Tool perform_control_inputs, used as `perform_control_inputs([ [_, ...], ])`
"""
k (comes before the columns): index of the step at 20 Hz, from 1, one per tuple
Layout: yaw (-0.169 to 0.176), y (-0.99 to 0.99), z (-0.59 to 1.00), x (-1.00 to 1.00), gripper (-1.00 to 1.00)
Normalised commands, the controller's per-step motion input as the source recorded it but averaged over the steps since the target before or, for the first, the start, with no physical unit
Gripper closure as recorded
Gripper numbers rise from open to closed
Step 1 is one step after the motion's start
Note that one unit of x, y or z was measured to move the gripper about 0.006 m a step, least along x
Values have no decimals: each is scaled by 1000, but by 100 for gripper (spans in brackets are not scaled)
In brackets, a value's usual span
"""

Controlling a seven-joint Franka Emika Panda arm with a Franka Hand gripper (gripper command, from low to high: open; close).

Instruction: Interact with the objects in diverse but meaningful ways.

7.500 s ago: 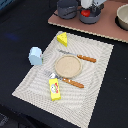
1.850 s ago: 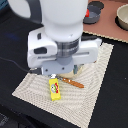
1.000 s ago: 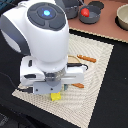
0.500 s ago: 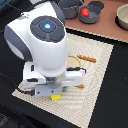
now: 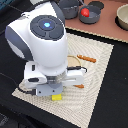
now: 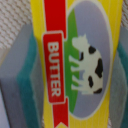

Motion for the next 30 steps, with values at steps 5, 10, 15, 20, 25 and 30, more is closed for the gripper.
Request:
perform_control_inputs([
  [5,18,266,1000,-185,100],
  [10,71,570,965,-9,100],
  [15,118,638,528,-37,100],
  [20,133,583,108,-177,100],
  [25,141,536,-14,-208,100],
  [30,117,588,-52,-199,100],
])
